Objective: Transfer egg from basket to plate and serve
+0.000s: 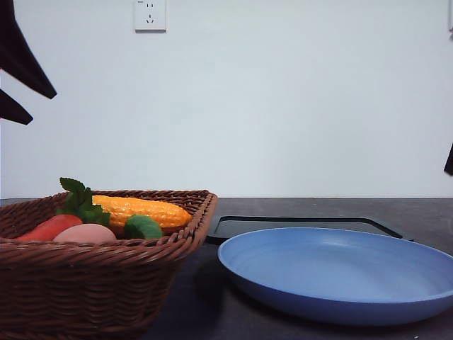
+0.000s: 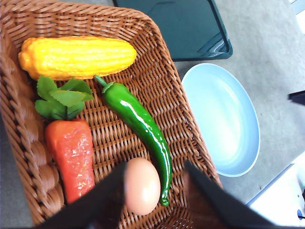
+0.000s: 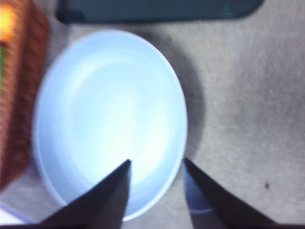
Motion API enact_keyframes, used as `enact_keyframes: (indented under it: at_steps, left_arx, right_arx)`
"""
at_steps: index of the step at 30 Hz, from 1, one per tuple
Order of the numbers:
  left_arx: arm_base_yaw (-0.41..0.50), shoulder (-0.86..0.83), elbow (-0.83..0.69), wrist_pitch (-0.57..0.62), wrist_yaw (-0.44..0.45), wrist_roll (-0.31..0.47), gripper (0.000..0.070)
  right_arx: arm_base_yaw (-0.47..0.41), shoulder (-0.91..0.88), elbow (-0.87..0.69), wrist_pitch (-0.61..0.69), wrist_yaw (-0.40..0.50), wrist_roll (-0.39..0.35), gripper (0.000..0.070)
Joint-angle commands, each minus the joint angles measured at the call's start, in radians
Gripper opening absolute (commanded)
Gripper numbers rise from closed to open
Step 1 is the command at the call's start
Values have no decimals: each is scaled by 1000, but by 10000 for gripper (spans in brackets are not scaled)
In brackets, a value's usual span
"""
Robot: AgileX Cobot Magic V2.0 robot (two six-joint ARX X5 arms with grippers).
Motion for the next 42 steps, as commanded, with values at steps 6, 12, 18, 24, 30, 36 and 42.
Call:
enact_keyframes:
  at_steps: [6, 12, 18, 24, 30, 36, 42]
  left_arx:
    - [-16, 10, 13, 14, 4, -6, 309]
    - [-16, 10, 13, 14, 4, -18, 308]
    - [-16, 10, 13, 15, 4, -21, 308]
    - [-16, 10, 13, 19, 4, -21, 308]
    - [-16, 10, 13, 18, 4, -32, 308]
    - [-16, 10, 13, 18, 4, -32, 310]
    - [-33, 10, 13, 17, 14, -33, 472]
  right_arx:
    - [48, 84, -1, 41, 91, -22, 258]
    - [51, 136, -67, 152, 89, 6, 258]
    - [51, 204, -98, 221, 44, 12, 258]
    - [53, 283, -98, 283, -19, 27, 230]
    - [52, 319, -98, 293, -23, 29, 57]
    - [52, 313, -96, 290, -23, 31, 0]
    - [50, 224, -94, 226, -23, 32, 0]
